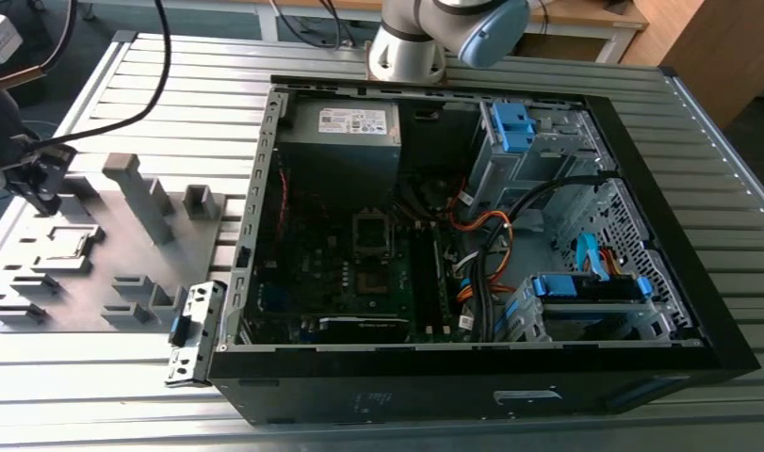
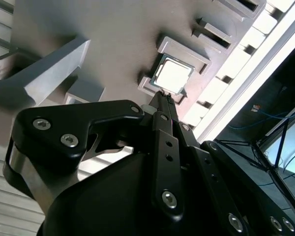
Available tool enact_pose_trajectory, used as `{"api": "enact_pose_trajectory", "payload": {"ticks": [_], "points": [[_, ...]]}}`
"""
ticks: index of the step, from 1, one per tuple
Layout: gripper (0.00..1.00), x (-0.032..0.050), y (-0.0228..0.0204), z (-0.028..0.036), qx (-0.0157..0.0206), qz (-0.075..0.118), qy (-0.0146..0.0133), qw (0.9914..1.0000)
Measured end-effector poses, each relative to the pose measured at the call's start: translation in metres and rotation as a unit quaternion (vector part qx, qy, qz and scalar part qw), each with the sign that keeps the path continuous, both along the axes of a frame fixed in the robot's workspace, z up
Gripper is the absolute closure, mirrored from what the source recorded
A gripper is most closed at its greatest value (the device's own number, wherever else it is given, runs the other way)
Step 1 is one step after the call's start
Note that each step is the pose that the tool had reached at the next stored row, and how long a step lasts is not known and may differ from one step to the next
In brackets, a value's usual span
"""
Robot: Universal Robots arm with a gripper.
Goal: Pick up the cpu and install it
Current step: 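Pick up the cpu and move it towards the insertion slot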
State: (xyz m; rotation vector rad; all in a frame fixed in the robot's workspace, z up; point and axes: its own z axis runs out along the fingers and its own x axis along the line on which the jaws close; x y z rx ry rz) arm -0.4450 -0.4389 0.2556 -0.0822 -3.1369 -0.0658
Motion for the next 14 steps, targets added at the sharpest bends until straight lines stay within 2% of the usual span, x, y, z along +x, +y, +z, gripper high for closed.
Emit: {"api": "enact_pose_trajectory", "payload": {"ticks": [3, 14], "points": [[0.89, -0.0010, 0.0000, -0.0022, 0.0001, 0.000, -0.0001, 1.00000], [0.89, -0.0023, 0.0000, -0.0044, 0.0001, 0.000, -0.0001, 1.00000]]}}
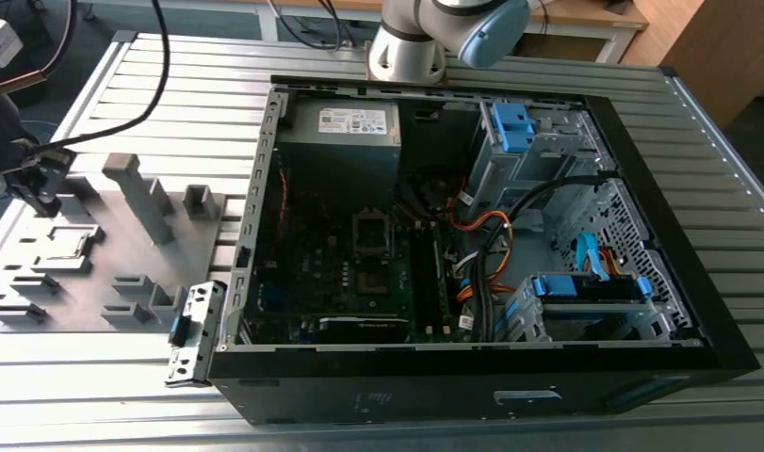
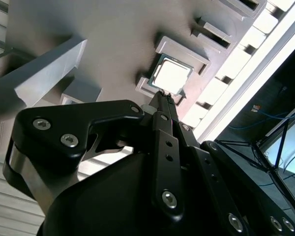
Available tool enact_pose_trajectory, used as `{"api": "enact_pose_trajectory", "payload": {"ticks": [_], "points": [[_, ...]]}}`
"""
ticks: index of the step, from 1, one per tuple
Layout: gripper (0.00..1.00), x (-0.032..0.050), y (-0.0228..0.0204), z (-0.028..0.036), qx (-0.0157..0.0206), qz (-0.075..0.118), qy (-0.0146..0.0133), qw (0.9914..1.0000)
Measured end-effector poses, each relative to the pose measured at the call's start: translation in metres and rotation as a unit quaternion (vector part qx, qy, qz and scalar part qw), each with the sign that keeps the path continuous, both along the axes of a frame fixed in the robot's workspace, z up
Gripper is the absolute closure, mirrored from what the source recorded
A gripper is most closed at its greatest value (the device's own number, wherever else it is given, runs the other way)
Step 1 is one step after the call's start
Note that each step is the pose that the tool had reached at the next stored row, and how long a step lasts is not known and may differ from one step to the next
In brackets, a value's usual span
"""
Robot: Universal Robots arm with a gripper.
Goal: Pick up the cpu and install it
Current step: 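Pick up the cpu and move it towards the insertion slot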
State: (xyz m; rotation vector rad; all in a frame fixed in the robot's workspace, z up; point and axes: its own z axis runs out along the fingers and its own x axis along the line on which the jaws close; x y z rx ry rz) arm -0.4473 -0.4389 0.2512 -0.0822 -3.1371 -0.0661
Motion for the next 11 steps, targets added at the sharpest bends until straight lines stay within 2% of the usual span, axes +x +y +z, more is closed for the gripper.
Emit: {"api": "enact_pose_trajectory", "payload": {"ticks": [4, 11], "points": [[0.89, -0.0012, -0.0010, -0.0036, 0.0000, 0.000, 0.0001, 1.00000], [0.89, -0.0019, -0.0063, -0.0100, 0.0000, 0.000, 0.0000, 1.00000]]}}
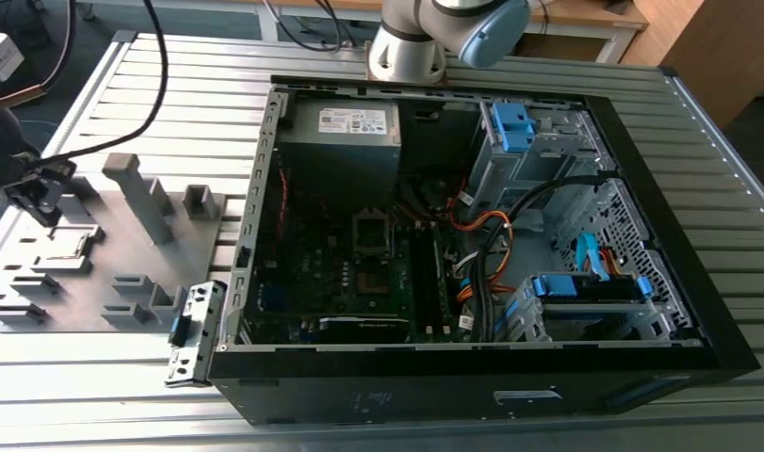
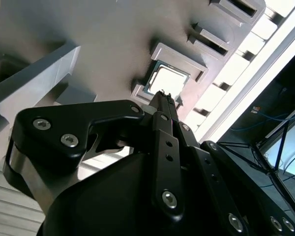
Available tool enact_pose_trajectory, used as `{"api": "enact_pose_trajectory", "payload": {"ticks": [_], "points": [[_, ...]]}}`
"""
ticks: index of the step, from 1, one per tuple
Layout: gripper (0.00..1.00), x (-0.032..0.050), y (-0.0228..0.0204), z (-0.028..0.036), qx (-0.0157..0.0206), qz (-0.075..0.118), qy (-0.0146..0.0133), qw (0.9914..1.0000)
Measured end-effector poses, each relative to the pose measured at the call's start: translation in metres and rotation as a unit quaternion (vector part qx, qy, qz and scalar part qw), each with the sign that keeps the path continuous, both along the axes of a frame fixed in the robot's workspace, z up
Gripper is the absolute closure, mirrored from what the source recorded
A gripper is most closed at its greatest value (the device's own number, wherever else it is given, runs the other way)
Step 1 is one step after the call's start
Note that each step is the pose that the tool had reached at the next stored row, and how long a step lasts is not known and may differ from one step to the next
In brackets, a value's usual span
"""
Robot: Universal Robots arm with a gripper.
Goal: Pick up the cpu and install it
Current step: 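Pick up the cpu and move it towards the insertion slot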
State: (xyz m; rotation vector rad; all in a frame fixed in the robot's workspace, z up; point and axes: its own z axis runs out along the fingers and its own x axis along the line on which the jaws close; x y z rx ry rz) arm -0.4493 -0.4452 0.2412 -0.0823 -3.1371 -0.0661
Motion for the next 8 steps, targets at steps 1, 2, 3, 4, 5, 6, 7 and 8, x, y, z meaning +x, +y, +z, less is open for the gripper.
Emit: {"api": "enact_pose_trajectory", "payload": {"ticks": [1, 2, 3, 4, 5, 6, 7, 8], "points": [[0.89, 0.0000, -0.0005, -0.0013, 0.0000, 0.000, 0.0000, 1.00000], [0.89, 0.0000, -0.0008, -0.0029, 0.0001, 0.000, -0.0001, 1.00000], [0.89, -0.0001, -0.0012, -0.0043, 0.0000, 0.000, 0.0000, 1.00000], [0.89, 0.0000, -0.0017, -0.0058, 0.0000, 0.000, 0.0000, 1.00000], [0.89, 0.0000, -0.0022, -0.0071, 0.0000, 0.000, 0.0001, 1.00000], [0.89, 0.0000, -0.0029, -0.0086, 0.0000, 0.000, 0.0001, 1.00000], [0.89, 0.0000, -0.0034, -0.0101, 0.0000, 0.000, 0.0000, 1.00000], [0.89, 0.0000, -0.0039, -0.0120, 0.0001, 0.000, -0.0001, 1.00000]]}}
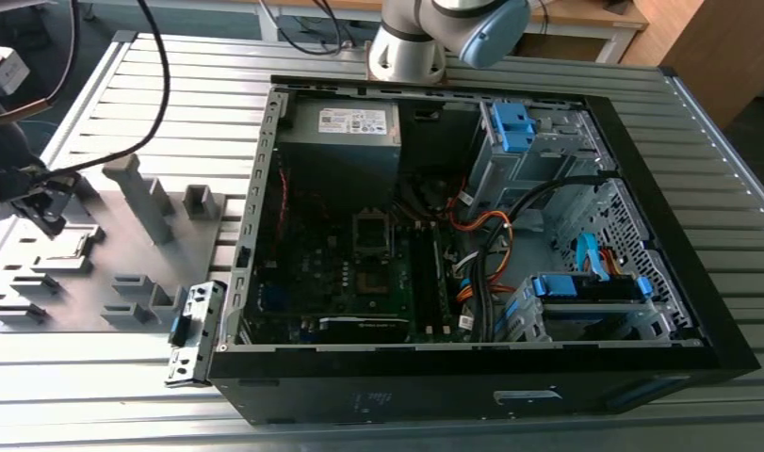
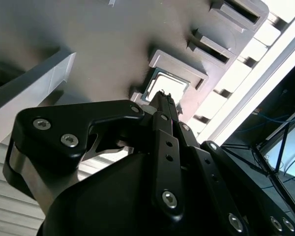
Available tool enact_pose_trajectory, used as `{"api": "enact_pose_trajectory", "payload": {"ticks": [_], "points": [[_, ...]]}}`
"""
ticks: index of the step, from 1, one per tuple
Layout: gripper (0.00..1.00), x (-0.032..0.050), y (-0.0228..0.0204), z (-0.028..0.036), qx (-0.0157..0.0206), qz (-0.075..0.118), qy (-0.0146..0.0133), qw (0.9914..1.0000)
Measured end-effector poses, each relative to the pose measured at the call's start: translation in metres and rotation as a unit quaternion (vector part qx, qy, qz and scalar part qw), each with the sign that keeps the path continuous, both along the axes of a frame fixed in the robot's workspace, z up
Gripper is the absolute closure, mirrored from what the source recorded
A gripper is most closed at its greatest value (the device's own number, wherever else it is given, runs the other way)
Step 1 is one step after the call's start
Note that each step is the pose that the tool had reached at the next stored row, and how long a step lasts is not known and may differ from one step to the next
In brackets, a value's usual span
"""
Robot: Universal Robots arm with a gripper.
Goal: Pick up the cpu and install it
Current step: 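Pick up the cpu and move it towards the insertion slot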
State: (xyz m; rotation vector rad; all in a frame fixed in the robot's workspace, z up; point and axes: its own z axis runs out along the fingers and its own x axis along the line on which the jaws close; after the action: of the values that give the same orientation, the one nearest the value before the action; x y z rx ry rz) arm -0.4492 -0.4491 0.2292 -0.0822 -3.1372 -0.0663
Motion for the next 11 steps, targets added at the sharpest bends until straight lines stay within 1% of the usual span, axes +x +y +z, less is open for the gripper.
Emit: {"api": "enact_pose_trajectory", "payload": {"ticks": [6, 11], "points": [[0.89, -0.0001, -0.0008, -0.0105, -0.0001, 0.000, 0.0001, 1.00000], [0.89, -0.0022, -0.0008, -0.0146, -0.0001, 0.000, 0.0001, 1.00000]]}}
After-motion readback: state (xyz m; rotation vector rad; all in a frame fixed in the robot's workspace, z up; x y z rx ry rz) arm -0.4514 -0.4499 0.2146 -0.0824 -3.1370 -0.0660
